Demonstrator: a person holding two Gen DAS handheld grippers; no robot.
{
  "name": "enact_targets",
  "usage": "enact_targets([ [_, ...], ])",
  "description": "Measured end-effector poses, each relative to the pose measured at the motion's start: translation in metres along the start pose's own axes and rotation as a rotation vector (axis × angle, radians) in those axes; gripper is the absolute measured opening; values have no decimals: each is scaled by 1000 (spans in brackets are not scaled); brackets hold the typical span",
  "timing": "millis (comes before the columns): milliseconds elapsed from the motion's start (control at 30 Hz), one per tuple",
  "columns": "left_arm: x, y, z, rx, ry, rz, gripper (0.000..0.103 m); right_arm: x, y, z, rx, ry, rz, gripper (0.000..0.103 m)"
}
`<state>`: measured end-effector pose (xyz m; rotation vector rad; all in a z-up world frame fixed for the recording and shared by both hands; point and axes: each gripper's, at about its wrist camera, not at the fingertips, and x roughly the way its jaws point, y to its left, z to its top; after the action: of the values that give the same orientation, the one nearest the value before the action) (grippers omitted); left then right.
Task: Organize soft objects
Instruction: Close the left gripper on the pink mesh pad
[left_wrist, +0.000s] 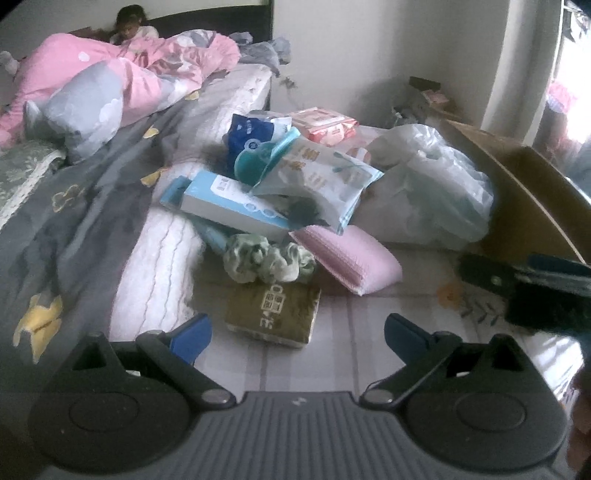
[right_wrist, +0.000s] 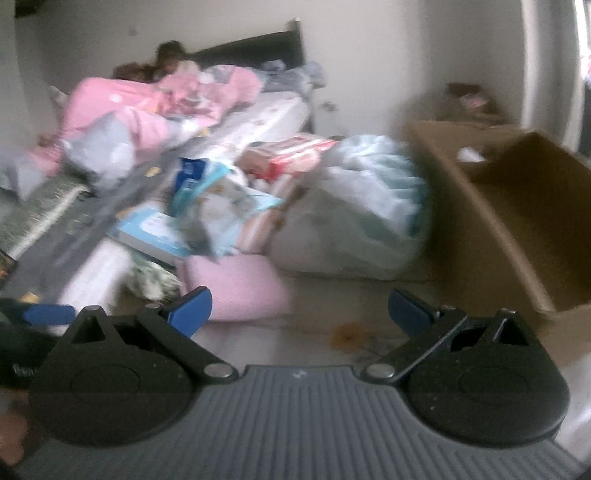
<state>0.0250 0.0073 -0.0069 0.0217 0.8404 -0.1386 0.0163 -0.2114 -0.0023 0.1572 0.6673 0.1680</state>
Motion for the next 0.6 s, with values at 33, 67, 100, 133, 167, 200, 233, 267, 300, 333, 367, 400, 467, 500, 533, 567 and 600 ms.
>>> enact_targets([
  [33,2,-1,2,10,-3,-2,98,6,-1,3,16,10,32,102],
  [67,3,-1,4,26,-12,-5,95,11,-3,7,35,22,58,102],
  [100,4,-1,7,42,-20,-11,93,16,-5,9,54,32,82,102],
  [133,5,-2,11,63,-32,-19,91,21,-8,12,79,43,110,102],
  [167,6,-2,15,79,-41,-25,88,29,-10,14,95,55,129,102],
  [200,7,-2,19,95,-50,-33,87,35,-12,16,114,72,147,102],
  [233,9,-2,25,114,-58,-43,83,42,-13,16,128,89,156,101],
  [267,12,-2,31,129,-60,-49,78,47,-14,17,144,105,169,100],
  [300,15,-2,36,137,-60,-51,75,52,-16,16,164,121,184,98],
  [333,20,-2,41,155,-50,-49,69,56,-18,15,190,130,196,95],
  [367,25,-2,47,160,-49,-49,63,60,-20,14,211,143,206,88],
  [400,30,-1,53,160,-45,-56,61,64,-20,13,210,157,207,84],
  [467,43,0,66,173,-19,-83,59,70,-17,10,186,176,191,78],
  [500,48,2,70,168,-9,-96,59,73,-18,8,187,186,187,76],
  [533,54,4,76,155,5,-112,59,74,-19,6,199,195,196,71],
  [567,60,6,80,138,27,-130,59,75,-21,5,211,205,206,66],
  [600,67,7,84,119,56,-148,59,77,-22,3,214,215,209,64],
])
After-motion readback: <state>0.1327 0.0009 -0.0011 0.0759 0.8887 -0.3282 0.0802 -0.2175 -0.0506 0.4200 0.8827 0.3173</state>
